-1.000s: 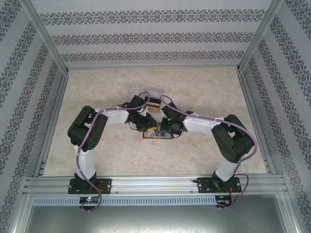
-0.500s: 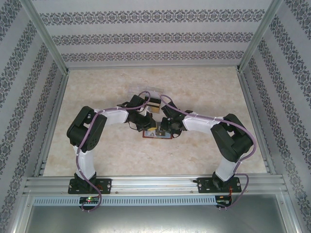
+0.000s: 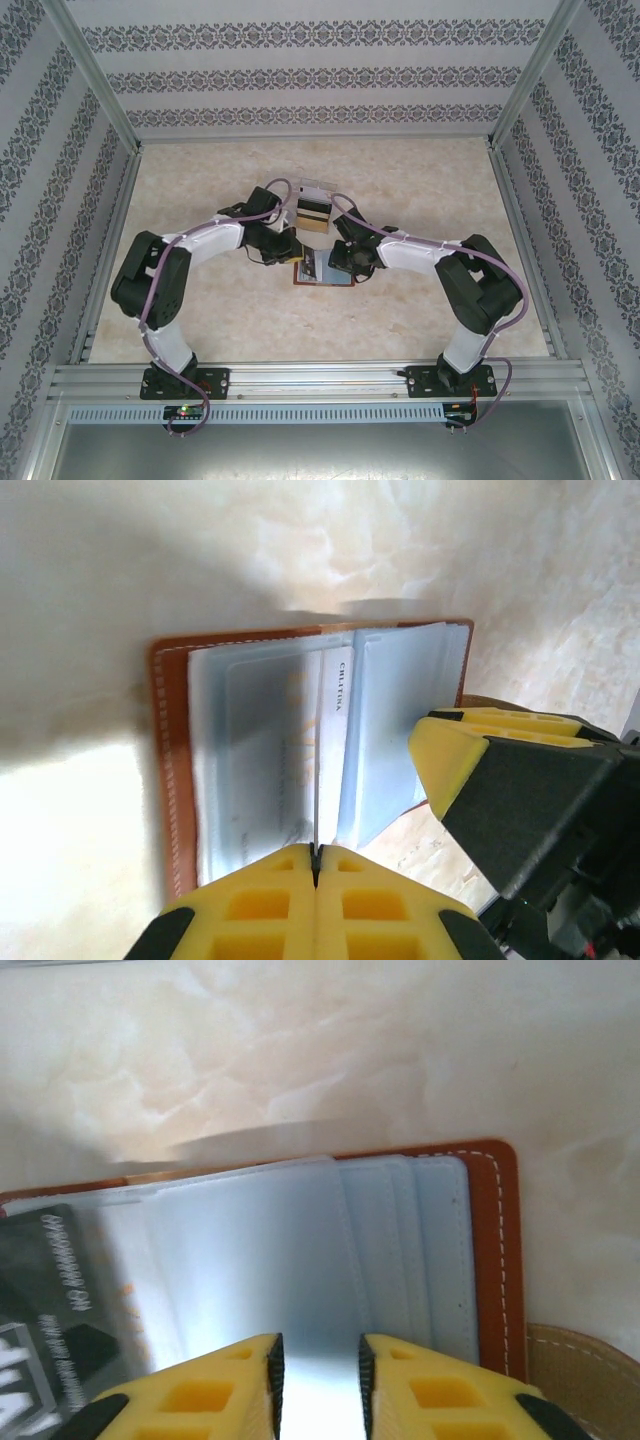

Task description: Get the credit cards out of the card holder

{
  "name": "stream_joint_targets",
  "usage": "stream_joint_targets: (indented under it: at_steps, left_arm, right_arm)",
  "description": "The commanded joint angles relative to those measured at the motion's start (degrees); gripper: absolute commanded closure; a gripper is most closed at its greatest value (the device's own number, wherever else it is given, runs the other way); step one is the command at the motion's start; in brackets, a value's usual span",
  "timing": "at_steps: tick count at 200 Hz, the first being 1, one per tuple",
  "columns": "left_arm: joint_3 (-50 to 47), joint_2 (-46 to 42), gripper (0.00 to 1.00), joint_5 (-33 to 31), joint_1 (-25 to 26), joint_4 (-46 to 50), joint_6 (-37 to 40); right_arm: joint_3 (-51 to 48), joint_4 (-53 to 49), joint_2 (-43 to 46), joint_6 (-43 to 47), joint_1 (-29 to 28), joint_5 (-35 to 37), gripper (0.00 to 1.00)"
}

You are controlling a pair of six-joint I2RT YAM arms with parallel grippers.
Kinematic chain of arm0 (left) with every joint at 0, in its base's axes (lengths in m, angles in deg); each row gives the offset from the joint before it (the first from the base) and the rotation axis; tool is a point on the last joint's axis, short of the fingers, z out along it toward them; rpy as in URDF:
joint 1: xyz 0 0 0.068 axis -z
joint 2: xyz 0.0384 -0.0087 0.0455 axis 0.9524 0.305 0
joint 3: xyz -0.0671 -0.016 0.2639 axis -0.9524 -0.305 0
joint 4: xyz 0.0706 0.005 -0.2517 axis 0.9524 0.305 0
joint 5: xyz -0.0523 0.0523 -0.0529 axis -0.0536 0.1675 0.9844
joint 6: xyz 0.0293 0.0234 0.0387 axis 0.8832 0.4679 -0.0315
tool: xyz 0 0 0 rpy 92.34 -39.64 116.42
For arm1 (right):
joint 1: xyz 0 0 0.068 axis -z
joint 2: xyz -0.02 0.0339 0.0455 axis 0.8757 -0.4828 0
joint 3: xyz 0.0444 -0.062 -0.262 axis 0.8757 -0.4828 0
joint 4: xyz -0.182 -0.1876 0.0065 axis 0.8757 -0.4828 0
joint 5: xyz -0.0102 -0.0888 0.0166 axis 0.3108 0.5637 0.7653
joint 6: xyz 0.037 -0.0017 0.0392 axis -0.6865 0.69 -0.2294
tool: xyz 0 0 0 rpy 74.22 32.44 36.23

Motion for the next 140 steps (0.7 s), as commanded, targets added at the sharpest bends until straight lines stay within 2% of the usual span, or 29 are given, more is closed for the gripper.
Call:
stream_joint_targets:
  at_steps: [1, 27, 59, 98, 140]
  left_arm:
    - [-0.1, -6.1, 1.0, -2.2, -2.5, 3.7, 2.6]
    - [0.9, -9.0, 1.0, 1.8, -4.4, 0.8, 0.9]
    - [-0.1, -10.8, 1.0, 9.7, -6.1, -8.0, -5.0]
    - [-1.6, -12.1, 1.0, 16.2, -7.7, -16.2, -12.1]
    - [-3.8, -12.7, 1.0, 16.7, -9.0, -19.1, -16.0]
  right_arm:
    - [-0.1, 3.6, 4.9, 3.0, 0.7, -1.9, 0.61]
    - [0.6, 10.8, 7.5, 1.6, 2.1, -8.8, 0.45]
    - [2.7, 22.6, 4.9, -3.5, 4.7, -20.0, 0.35]
    - [8.0, 28.6, 0.0, -8.3, 6.5, -29.1, 0.34]
    - [6.6, 35.4, -0.1, -12.4, 7.2, -32.6, 0.41]
